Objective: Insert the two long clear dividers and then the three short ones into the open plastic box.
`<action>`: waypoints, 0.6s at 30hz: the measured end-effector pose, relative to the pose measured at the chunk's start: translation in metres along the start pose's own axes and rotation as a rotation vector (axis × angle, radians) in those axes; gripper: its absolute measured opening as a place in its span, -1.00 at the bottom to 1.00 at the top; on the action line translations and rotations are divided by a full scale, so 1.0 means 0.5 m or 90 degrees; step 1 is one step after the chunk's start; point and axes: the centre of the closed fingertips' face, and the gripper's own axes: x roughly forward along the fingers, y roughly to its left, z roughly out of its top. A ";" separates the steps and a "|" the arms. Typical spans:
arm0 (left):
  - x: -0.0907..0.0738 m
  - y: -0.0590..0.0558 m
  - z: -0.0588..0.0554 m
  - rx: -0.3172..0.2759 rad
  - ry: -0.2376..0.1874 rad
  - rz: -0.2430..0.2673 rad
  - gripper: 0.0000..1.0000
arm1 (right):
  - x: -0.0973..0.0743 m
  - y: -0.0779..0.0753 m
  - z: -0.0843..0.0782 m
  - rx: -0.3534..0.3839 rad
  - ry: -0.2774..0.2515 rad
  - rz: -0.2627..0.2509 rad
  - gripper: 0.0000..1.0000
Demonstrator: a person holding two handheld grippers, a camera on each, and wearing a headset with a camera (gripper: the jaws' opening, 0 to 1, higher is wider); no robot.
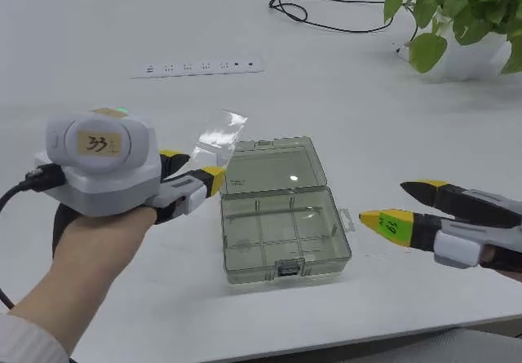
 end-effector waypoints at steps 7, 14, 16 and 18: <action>0.003 -0.033 0.008 0.007 -0.016 -0.016 -0.40 | 0.066 0.044 0.035 0.089 -0.047 0.027 0.31; 0.006 -0.062 0.020 0.013 -0.033 -0.030 -0.40 | 0.107 0.056 0.041 0.137 -0.048 0.026 0.17; 0.006 -0.069 0.023 0.016 -0.038 -0.032 -0.40 | 0.113 0.059 0.044 0.163 -0.055 0.029 0.08; 0.007 -0.077 0.027 0.023 -0.047 -0.033 -0.40 | 0.120 0.061 0.041 0.181 -0.052 0.032 -0.04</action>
